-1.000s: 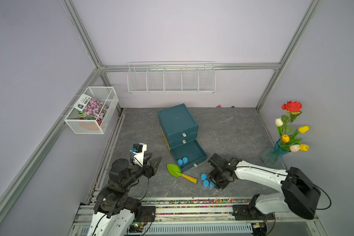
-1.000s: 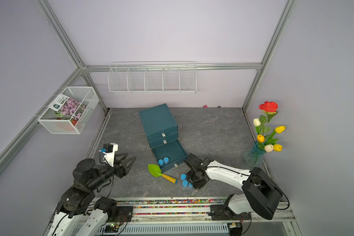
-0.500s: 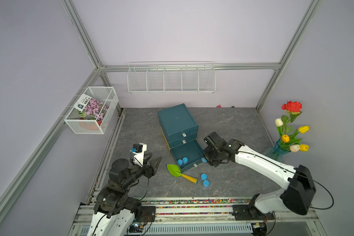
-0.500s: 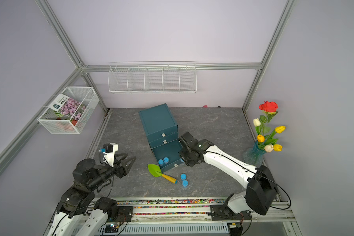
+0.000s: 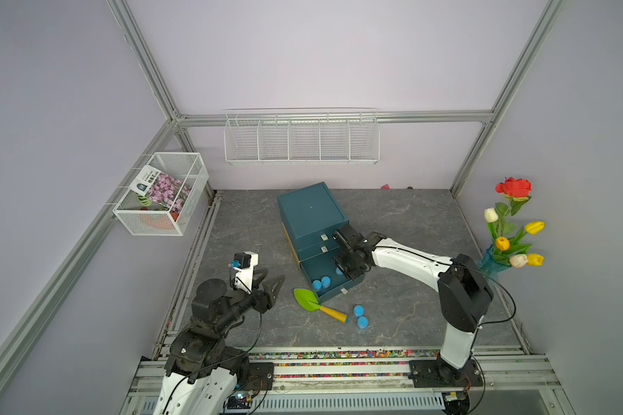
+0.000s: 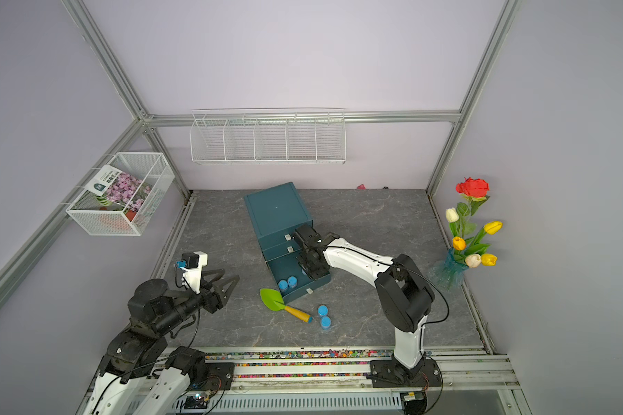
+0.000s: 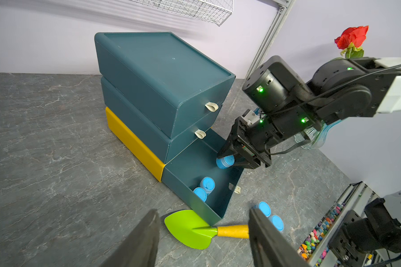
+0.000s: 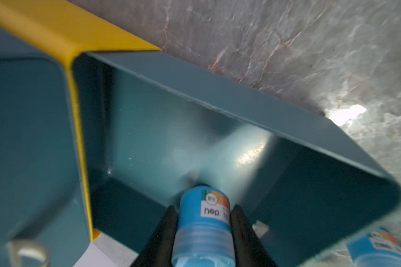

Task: Put the paint cans in the drawer according to color
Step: Place the paint can in the drawer, then pick up the paint can at the center of the board.

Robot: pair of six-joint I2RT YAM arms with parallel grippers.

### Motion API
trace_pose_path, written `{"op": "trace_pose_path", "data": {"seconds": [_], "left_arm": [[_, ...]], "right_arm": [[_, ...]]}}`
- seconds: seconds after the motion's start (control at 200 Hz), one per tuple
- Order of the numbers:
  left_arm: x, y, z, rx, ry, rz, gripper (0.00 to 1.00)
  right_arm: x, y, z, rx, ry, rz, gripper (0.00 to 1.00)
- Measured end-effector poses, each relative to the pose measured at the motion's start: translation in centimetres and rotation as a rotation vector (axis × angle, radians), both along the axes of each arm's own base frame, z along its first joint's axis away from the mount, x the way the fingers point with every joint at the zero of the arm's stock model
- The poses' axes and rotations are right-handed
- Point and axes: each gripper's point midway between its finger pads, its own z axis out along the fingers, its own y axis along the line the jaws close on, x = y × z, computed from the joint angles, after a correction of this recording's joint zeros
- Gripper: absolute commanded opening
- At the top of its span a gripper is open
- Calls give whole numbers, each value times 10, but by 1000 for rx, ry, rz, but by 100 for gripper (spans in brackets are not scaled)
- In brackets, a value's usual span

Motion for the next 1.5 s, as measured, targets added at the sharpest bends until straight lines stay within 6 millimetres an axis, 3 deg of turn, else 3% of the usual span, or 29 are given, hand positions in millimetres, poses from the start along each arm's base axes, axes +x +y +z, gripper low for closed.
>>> {"op": "trace_pose_path", "data": {"seconds": [0.305,0.385,0.515,0.585,0.695,0.825,0.95,1.055,1.14,1.225,1.32,1.5], "left_arm": [[0,0,0,0,0,0,64],[0,0,0,0,0,0,64],[0,0,0,0,0,0,64],[0,0,0,0,0,0,64],[0,0,0,0,0,0,64],[0,0,0,0,0,0,64],[0,0,0,0,0,0,64],[0,0,0,0,0,0,64],[0,0,0,0,0,0,64],[0,0,0,0,0,1,64],[0,0,0,0,0,1,64],[0,0,0,0,0,1,64]], "right_arm": [[-8,22,-20,4,43,4,10],[-7,24,-21,4,46,1,19],[-6,25,-22,8,48,0,45],[-6,26,-21,11,51,2,55],[-7,27,-21,18,59,-1,62],[-8,26,-20,17,60,0,62],[-8,21,-3,18,31,1,59],[-7,11,31,47,-38,3,57],[-11,-7,62,78,-102,-5,57],[-24,-29,75,87,-135,-8,56],[-45,-56,61,59,-116,20,57],[-93,-86,-1,-14,56,165,64]]}}
